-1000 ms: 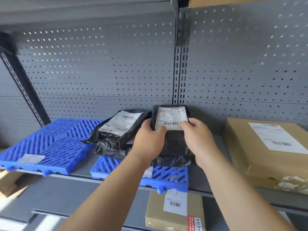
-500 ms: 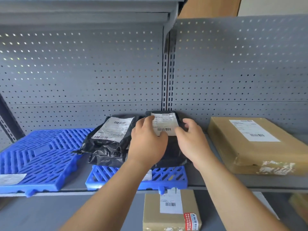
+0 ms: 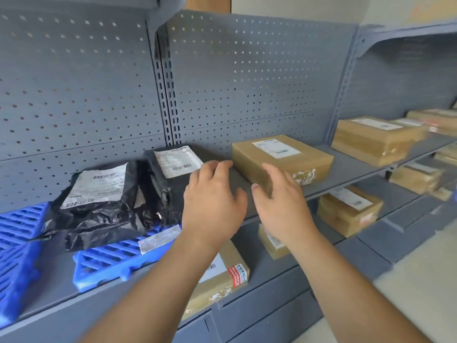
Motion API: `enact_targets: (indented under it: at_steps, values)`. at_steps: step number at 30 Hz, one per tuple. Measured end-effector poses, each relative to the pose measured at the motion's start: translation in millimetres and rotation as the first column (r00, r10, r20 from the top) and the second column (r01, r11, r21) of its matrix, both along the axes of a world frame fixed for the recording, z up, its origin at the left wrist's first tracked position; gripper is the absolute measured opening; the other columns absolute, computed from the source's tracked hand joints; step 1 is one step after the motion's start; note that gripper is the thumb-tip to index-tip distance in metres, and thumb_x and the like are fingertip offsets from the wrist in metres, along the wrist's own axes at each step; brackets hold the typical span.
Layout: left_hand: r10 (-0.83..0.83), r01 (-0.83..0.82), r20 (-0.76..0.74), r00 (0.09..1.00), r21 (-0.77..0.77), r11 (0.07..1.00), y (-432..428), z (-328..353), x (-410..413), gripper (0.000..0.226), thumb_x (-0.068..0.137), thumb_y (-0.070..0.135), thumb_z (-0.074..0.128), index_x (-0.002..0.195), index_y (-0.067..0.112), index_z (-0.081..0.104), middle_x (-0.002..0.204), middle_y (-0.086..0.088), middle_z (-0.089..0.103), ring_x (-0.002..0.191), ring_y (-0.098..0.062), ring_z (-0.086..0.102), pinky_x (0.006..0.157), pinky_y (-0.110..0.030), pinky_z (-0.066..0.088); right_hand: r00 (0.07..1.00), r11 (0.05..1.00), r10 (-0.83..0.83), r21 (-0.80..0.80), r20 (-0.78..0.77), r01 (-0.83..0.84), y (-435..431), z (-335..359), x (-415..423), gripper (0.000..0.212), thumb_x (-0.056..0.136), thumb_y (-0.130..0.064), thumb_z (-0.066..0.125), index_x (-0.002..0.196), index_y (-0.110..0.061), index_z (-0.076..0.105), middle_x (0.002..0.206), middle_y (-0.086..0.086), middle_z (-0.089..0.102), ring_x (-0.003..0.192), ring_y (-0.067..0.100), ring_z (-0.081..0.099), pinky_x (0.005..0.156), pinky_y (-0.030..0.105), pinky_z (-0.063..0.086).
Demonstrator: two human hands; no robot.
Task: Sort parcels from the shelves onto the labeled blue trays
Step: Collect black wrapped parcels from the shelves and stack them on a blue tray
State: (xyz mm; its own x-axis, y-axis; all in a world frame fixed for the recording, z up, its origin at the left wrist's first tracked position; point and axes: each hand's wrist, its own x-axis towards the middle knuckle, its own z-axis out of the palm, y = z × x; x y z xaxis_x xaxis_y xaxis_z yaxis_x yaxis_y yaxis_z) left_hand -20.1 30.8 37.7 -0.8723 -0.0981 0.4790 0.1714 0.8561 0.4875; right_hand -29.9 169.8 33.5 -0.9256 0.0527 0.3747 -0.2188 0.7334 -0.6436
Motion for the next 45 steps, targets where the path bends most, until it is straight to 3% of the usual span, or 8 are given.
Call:
enact_targets:
  at_steps: [10, 23, 35, 45]
  values:
    - [-0.322, 0.327, 0.067, 0.945, -0.091, 0.941, 119, -13, 6, 0.055, 0.091, 0.034, 0.057, 0.144, 0.027, 0.046, 0.145, 0.0, 0.048, 0.129, -0.028, 0.042, 0.106, -0.043, 0.04, 0.935, 0.932, -0.354, 0.087, 0.006, 0.352, 129, -11, 54, 0.053, 0.099, -0.036, 0.053, 0.15, -0.026, 0.042, 0.15, 0.0, 0.047, 0.137, 0.025, 0.038, 0.112, 0.045, 0.036]
    - [-0.674, 0.677, 0.084, 0.734, -0.174, 0.716, 377, -8, 28, 0.058, 0.097, 0.044, 0.051, 0.151, 0.029, 0.038, 0.153, 0.005, 0.04, 0.139, -0.022, 0.036, 0.109, -0.042, 0.037, 0.673, 0.66, -0.739, 0.205, 0.003, 0.723, 357, 1, 142, 0.056, 0.1, -0.051, 0.042, 0.153, -0.036, 0.031, 0.158, -0.011, 0.034, 0.146, 0.016, 0.026, 0.116, 0.044, 0.024]
    - [-0.834, 0.837, 0.117, 0.539, -0.184, 0.515, 590, -8, 64, 0.054, 0.1, 0.046, 0.049, 0.15, 0.03, 0.039, 0.155, 0.006, 0.041, 0.14, -0.022, 0.037, 0.108, -0.043, 0.037, 0.453, 0.445, -0.891, 0.282, 0.04, 0.85, 534, 2, 203, 0.058, 0.098, -0.056, 0.039, 0.153, -0.037, 0.031, 0.162, -0.009, 0.03, 0.147, 0.02, 0.025, 0.116, 0.048, 0.022]
    - [-0.885, 0.893, 0.16, 0.438, -0.191, 0.407, 724, -40, -15, 0.055, 0.1, 0.049, 0.046, 0.15, 0.029, 0.039, 0.156, 0.003, 0.041, 0.14, -0.024, 0.039, 0.109, -0.042, 0.038, 0.346, 0.359, -0.933, 0.318, 0.098, 0.878, 643, -22, 131, 0.06, 0.098, -0.059, 0.037, 0.154, -0.038, 0.03, 0.163, -0.007, 0.028, 0.149, 0.021, 0.022, 0.119, 0.052, 0.021]
